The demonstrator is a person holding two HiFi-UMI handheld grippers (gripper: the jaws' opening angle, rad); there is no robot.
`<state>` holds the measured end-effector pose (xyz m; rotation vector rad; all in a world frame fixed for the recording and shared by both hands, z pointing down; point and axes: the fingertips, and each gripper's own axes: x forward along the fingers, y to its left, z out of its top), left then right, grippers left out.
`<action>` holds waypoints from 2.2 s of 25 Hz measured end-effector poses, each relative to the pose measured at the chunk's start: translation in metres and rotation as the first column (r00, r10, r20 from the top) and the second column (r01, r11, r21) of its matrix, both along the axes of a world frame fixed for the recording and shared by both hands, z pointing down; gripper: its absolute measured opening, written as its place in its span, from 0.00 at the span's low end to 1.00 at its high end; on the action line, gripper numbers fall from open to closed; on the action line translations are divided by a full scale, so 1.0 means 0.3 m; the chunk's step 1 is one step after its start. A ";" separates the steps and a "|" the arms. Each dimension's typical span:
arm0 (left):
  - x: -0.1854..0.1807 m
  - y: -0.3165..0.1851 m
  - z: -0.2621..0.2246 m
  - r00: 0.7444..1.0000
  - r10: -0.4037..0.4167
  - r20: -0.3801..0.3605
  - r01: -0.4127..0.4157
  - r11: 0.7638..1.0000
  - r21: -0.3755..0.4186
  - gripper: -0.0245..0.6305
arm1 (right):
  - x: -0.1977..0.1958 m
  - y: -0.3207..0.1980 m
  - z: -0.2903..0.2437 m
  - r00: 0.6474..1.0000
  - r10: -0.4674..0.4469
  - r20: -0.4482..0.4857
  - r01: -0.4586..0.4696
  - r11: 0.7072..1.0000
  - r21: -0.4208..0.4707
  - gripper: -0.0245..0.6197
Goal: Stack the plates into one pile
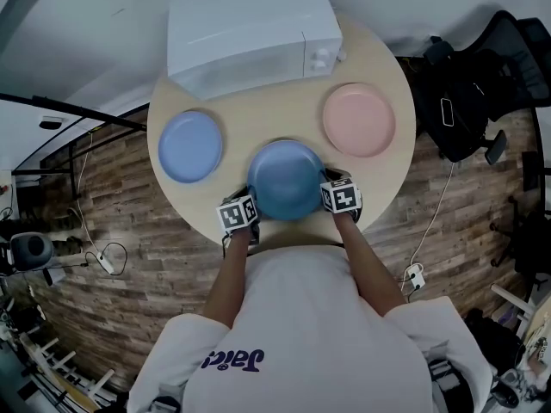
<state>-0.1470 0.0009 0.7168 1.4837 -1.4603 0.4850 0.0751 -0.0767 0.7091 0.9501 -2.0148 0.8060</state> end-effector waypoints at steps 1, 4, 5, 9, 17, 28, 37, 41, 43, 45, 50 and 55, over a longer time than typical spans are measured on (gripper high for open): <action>-0.002 0.001 -0.002 1.000 -0.007 -0.006 0.007 1.000 -0.004 0.10 | -0.002 -0.001 -0.001 1.000 0.006 0.003 -0.006 1.000 -0.007 0.12; -0.007 -0.001 -0.015 0.999 -0.032 -0.022 0.032 0.999 -0.009 0.10 | -0.010 -0.015 -0.007 1.000 0.018 0.014 -0.018 1.000 -0.015 0.12; -0.010 -0.006 -0.024 0.999 -0.038 -0.023 0.038 0.999 -0.006 0.10 | -0.013 -0.022 -0.013 1.000 0.016 0.013 -0.016 1.000 -0.011 0.12; -0.021 -0.033 -0.069 0.996 -0.072 -0.048 0.072 0.997 -0.002 0.09 | -0.024 -0.059 -0.052 1.000 0.014 0.020 -0.014 1.000 0.011 0.12; -0.002 -0.148 -0.164 0.976 -0.137 -0.170 0.138 0.990 -0.002 0.09 | -0.010 -0.204 -0.167 0.993 0.077 0.089 -0.084 0.994 0.070 0.12; 0.146 -0.387 -0.240 0.970 -0.082 -0.228 0.091 0.995 0.029 0.09 | 0.164 -0.394 -0.301 0.962 0.224 0.153 -0.245 0.960 0.138 0.12; 0.338 -0.556 -0.243 0.972 0.002 -0.234 0.006 0.999 0.033 0.09 | 0.384 -0.492 -0.304 0.921 0.358 0.153 -0.379 0.915 0.141 0.12; 0.418 -0.625 -0.234 0.975 0.031 -0.220 -0.023 0.999 0.036 0.09 | 0.473 -0.537 -0.289 0.898 0.412 0.151 -0.433 0.890 0.143 0.12; 0.455 -0.659 -0.221 0.978 0.044 -0.204 -0.037 0.999 0.038 0.09 | 0.512 -0.561 -0.280 0.891 0.431 0.142 -0.450 0.881 0.150 0.12; 0.495 -0.691 -0.207 0.982 0.068 -0.179 -0.062 0.997 0.038 0.09 | 0.554 -0.582 -0.270 0.885 0.449 0.125 -0.465 0.871 0.157 0.12; 0.591 -0.745 -0.171 0.982 0.154 -0.108 -0.150 0.988 0.043 0.09 | 0.654 -0.607 -0.231 0.865 0.494 0.089 -0.502 0.851 0.155 0.12; 0.651 -0.794 -0.137 0.971 0.239 -0.024 -0.237 0.969 0.068 0.09 | 0.710 -0.623 -0.184 0.855 0.517 0.055 -0.518 0.841 0.155 0.12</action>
